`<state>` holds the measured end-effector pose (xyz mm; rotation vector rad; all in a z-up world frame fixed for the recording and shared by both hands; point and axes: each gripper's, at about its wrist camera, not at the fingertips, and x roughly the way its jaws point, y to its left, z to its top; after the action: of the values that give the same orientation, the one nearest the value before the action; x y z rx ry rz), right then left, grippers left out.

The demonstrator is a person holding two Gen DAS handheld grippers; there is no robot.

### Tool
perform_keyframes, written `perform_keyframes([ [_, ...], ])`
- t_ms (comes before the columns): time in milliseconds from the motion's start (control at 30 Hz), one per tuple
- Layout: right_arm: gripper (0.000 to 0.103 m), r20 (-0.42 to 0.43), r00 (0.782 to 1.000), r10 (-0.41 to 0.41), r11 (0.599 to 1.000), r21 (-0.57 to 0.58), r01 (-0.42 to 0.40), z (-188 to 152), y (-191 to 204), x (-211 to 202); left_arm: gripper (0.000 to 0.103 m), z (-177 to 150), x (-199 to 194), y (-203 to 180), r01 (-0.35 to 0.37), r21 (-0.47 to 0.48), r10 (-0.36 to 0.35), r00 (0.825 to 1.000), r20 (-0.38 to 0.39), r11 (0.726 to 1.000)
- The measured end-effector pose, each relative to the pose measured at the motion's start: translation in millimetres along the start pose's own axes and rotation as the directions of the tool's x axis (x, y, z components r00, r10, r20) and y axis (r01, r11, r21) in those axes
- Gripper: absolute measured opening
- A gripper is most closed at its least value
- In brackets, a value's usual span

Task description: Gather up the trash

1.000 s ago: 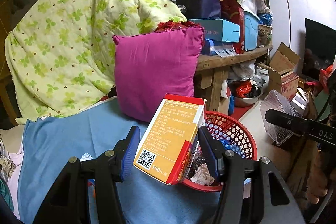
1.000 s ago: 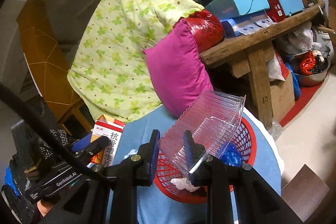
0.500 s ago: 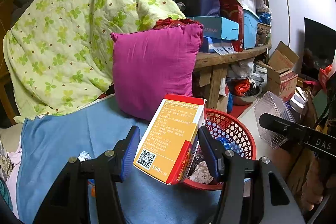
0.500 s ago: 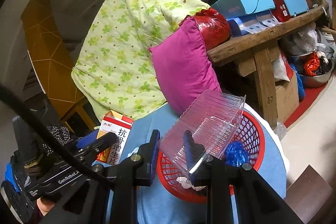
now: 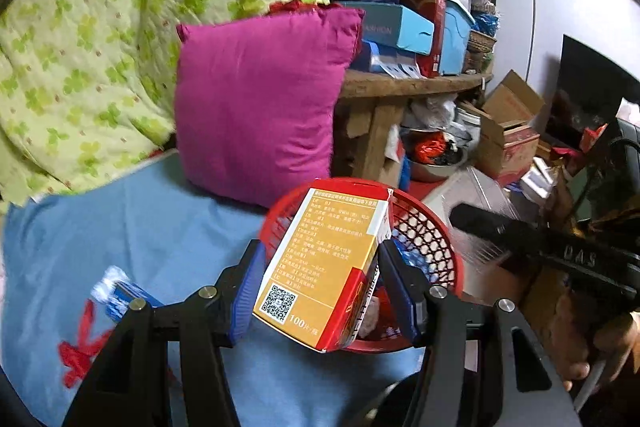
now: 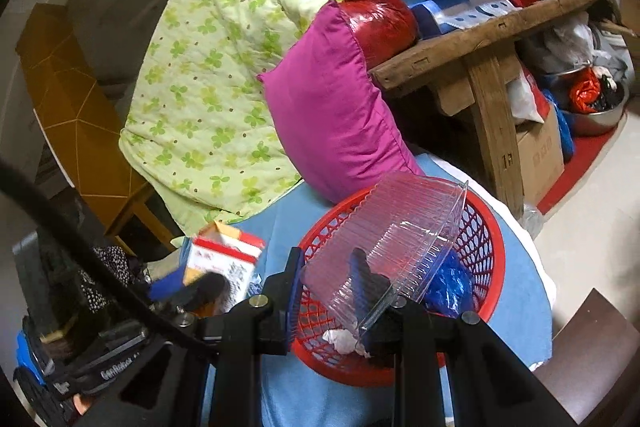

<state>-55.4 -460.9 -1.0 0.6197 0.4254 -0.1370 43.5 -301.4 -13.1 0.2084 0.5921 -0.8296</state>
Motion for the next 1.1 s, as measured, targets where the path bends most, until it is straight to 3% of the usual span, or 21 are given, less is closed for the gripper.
perform_keyframes([
  [200,0.027,0.051,0.997,0.051,0.996,0.075,-0.055,22,-7,16,0.061,-2,18,4,0.065,-0.041,-0.066,0.997,-0.029,0.997],
  [333,0.028,0.04,0.992,0.119,0.969,0.214,-0.125,27,-24,37,0.061,-5,28,10,0.078,-0.068,-0.081,0.996,-0.041,0.995],
  [367,0.031,0.027,0.991,0.128,0.961,0.242,-0.13,26,-29,43,0.063,-7,29,12,0.078,-0.074,-0.081,0.996,-0.043,0.994],
  [433,0.047,-0.008,0.992,0.122,0.948,0.297,-0.115,20,-37,54,0.065,-10,30,16,0.08,-0.079,-0.083,0.996,-0.039,0.994],
  [467,0.062,-0.013,0.992,0.129,0.941,0.317,-0.119,17,-41,57,0.066,-11,29,17,0.077,-0.078,-0.08,0.996,-0.035,0.994],
  [533,0.063,-0.003,0.99,0.14,0.931,0.341,-0.13,10,-45,55,0.066,-13,28,20,0.056,-0.074,-0.059,0.998,-0.037,0.996],
  [767,0.063,0.065,0.991,0.121,0.964,0.231,-0.133,8,-26,22,0.066,-28,1,48,0.012,-0.124,-0.014,1.0,-0.011,0.992],
  [967,0.063,0.157,0.979,0.13,0.991,0.018,-0.135,8,26,-9,0.067,-49,-31,81,-0.11,-0.137,0.111,0.994,-0.002,0.984],
  [1100,0.063,0.183,0.97,0.159,0.985,-0.099,-0.143,-2,61,-13,0.067,-64,-57,109,-0.183,-0.169,0.187,0.982,0.011,0.969],
])
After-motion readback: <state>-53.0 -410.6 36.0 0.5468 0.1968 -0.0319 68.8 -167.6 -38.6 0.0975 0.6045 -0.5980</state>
